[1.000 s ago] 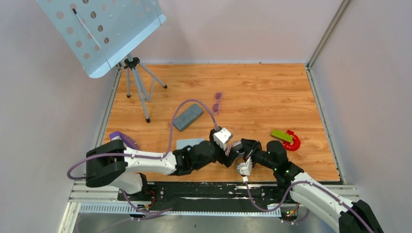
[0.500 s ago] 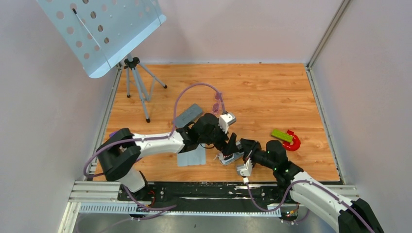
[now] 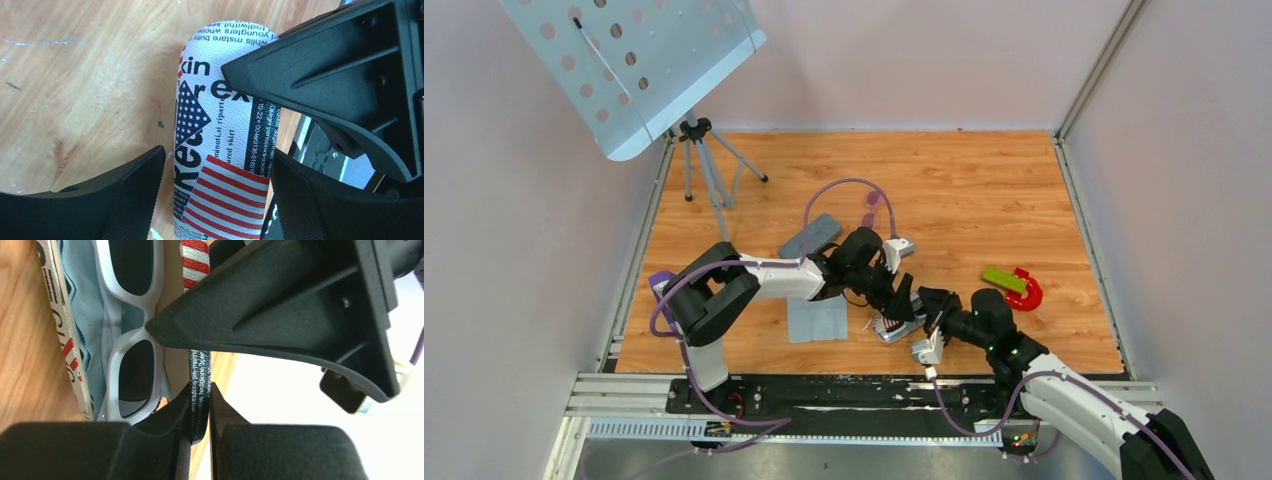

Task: Organize the sunglasses
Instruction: Close the sunglasses case at the center of the board, then move the sunglasses case at the center of the board, then pick up the sunglasses case from the center of the board.

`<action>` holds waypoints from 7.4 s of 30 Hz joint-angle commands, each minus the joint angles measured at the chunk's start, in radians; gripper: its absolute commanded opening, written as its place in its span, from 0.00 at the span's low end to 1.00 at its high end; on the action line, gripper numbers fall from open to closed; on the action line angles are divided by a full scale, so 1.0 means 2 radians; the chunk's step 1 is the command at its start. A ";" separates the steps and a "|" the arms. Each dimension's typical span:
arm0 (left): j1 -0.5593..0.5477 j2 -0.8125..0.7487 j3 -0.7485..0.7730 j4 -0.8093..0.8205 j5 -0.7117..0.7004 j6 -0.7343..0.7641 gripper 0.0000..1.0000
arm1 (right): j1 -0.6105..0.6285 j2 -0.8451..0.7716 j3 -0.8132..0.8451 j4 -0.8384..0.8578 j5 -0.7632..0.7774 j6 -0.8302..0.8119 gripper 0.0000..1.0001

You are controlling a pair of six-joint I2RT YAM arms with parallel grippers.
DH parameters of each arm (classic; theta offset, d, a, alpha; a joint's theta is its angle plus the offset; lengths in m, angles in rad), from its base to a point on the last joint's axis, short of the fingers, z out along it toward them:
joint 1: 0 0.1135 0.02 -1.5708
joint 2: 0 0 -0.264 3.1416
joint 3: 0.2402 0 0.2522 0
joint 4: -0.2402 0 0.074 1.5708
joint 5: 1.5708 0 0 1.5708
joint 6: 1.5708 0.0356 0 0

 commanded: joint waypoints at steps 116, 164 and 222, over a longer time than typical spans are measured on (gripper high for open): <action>0.027 -0.274 -0.006 -0.323 -0.476 0.174 1.00 | -0.227 0.507 0.518 -0.459 -0.023 0.167 0.60; 0.155 -0.116 0.130 -0.299 -0.108 0.174 0.30 | -0.262 0.162 0.404 -0.527 -0.293 0.468 0.99; 0.056 -0.240 0.005 -0.061 0.083 0.019 0.00 | -0.147 0.269 0.436 -0.265 -0.522 0.752 0.98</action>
